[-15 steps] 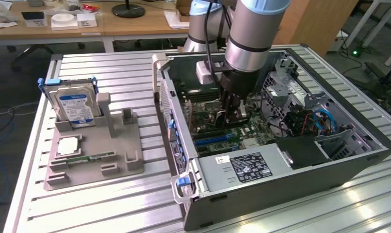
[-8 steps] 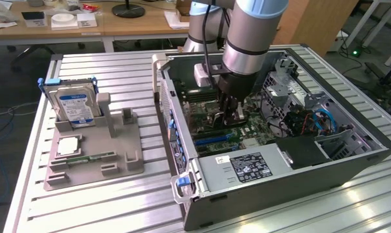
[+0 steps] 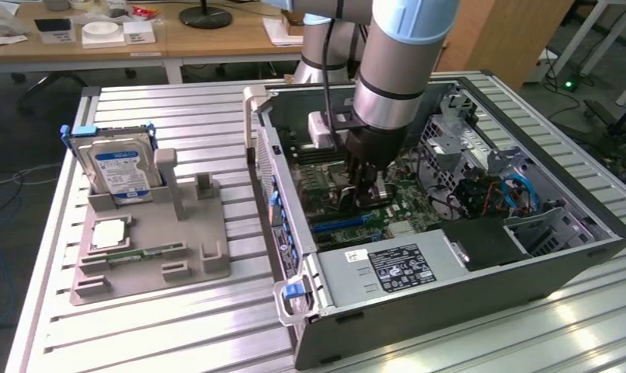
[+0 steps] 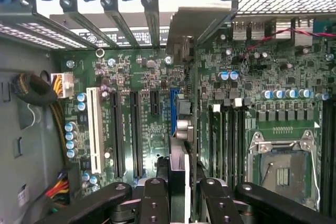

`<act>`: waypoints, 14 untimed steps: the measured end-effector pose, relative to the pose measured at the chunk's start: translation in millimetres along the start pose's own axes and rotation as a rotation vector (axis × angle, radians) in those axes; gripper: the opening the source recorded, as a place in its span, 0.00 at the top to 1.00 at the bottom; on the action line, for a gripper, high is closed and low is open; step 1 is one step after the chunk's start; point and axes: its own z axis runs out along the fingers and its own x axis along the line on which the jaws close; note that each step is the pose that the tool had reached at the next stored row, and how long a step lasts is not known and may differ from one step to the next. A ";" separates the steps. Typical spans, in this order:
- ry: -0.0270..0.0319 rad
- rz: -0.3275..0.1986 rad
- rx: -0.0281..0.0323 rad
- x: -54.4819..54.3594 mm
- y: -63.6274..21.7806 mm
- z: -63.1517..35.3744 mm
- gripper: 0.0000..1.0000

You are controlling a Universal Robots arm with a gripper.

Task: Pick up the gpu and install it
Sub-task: 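Insert the gpu into the slot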

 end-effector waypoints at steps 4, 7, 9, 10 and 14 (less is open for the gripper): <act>0.0001 0.000 -0.0001 3.6 1.4 2.2 0.73; -0.0001 0.000 0.0000 4.9 1.4 3.5 0.73; 0.0000 0.000 0.0000 5.0 2.0 4.1 0.73; 0.0001 0.000 0.0000 5.1 3.0 4.5 0.73; 0.0000 0.000 -0.0001 5.3 6.1 6.1 0.73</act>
